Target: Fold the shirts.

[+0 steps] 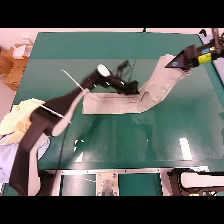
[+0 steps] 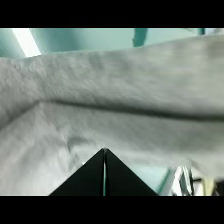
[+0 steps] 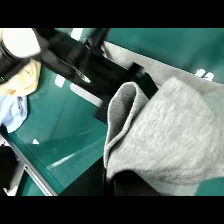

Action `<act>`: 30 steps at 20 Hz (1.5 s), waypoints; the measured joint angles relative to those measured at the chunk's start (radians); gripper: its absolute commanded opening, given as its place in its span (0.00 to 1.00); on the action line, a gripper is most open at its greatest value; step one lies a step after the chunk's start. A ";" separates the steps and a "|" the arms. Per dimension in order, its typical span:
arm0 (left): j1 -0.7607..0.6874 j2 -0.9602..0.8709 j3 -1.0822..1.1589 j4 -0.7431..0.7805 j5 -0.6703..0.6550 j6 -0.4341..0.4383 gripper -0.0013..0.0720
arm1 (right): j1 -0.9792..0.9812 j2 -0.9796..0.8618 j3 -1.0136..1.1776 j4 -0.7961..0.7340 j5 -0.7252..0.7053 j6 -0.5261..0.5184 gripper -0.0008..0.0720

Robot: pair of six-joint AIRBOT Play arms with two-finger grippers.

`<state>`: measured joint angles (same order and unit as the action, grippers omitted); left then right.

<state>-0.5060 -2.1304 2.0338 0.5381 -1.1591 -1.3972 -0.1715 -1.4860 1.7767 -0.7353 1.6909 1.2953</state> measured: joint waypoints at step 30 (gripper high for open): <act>0.609 0.402 -0.032 0.470 -0.455 -0.112 0.04 | 0.198 -0.171 -0.579 -0.069 -0.626 0.123 0.83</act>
<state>0.1028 -1.7287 2.0018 1.0084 -1.6142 -1.5089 0.0265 -1.6569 1.1973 -0.8043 1.0653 1.4185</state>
